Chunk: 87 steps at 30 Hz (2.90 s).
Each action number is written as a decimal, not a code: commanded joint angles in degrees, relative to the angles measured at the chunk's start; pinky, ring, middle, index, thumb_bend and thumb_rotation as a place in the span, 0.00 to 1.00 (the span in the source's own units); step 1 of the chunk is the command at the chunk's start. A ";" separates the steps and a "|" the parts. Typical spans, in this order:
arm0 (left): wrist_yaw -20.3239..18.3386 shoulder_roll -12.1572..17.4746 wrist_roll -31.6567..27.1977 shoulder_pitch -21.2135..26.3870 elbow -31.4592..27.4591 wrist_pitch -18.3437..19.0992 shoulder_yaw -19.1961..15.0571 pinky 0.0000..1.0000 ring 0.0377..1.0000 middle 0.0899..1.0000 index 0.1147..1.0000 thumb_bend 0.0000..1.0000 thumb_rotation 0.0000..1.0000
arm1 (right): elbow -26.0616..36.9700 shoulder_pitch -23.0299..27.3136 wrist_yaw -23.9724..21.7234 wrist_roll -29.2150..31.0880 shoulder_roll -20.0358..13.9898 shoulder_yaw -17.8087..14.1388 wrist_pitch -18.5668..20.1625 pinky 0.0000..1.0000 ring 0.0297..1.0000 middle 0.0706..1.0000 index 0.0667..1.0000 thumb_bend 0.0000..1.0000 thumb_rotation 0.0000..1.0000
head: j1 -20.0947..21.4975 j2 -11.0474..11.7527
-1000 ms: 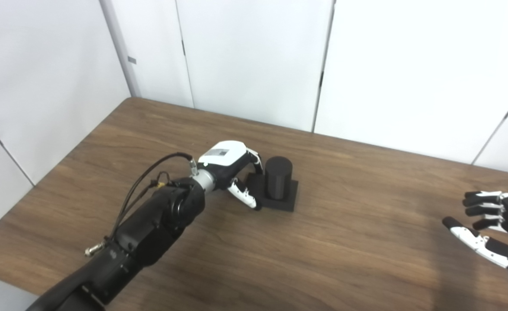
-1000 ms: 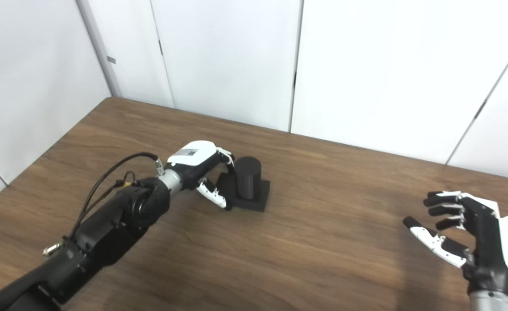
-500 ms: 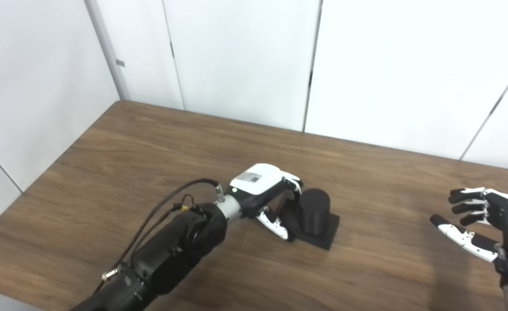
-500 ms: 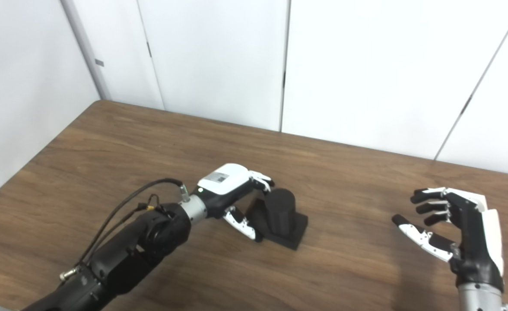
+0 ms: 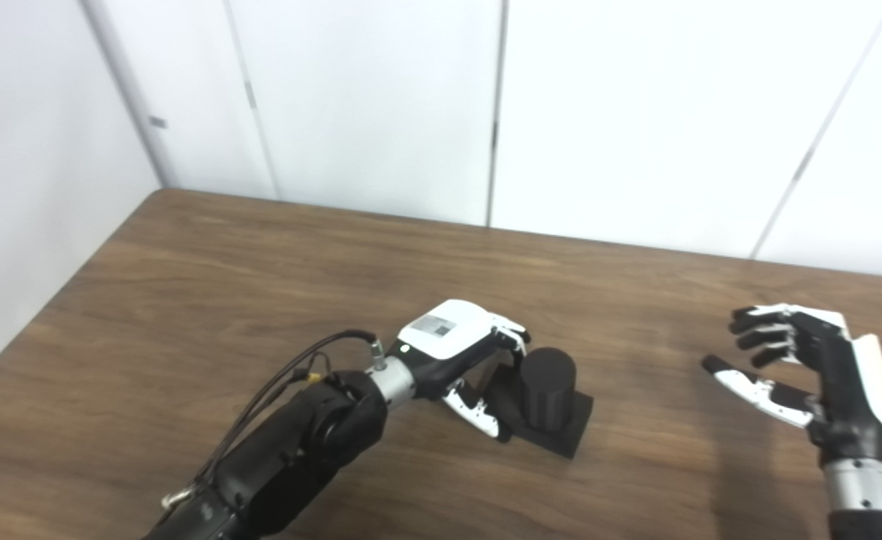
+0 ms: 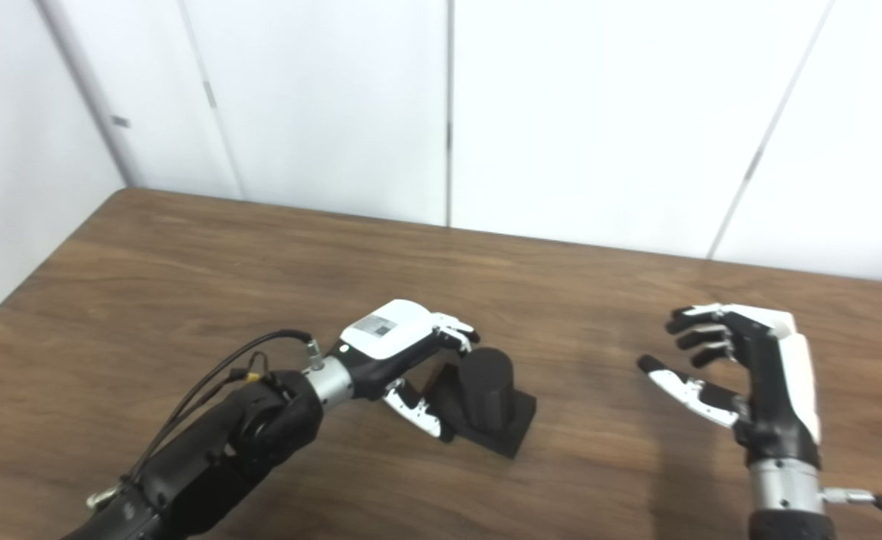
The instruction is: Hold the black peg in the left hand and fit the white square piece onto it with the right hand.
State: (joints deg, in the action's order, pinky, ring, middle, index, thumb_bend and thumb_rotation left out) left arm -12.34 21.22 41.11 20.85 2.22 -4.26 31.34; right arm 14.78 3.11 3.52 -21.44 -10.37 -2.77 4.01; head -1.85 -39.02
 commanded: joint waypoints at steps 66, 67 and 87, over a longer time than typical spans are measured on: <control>-3.09 8.38 5.92 -2.37 4.42 -9.32 5.54 0.79 0.84 0.80 0.42 0.52 0.06 | -26.37 34.89 -30.92 -34.05 -30.62 19.78 13.49 0.86 0.92 0.93 0.92 0.83 0.16 | 24.83 7.00; -3.35 8.34 5.82 -2.38 4.28 -9.13 5.54 0.79 0.84 0.80 0.42 0.52 0.06 | -27.25 35.16 -30.45 -33.88 -30.27 19.91 13.33 0.85 0.92 0.93 0.92 0.83 0.16 | 24.68 7.00; -5.72 8.25 5.35 -2.63 1.49 -7.13 5.27 0.80 0.85 0.80 0.42 0.52 0.06 | -37.06 39.67 -28.86 -33.00 -25.40 24.78 11.90 0.82 0.89 0.90 0.85 0.79 0.13 | 23.04 5.53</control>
State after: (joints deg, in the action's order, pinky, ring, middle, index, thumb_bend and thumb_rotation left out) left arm -11.98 26.80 43.10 21.62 2.27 -11.38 34.19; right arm -22.88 39.43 -26.62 -54.21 -35.06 22.20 16.55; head 21.18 -33.49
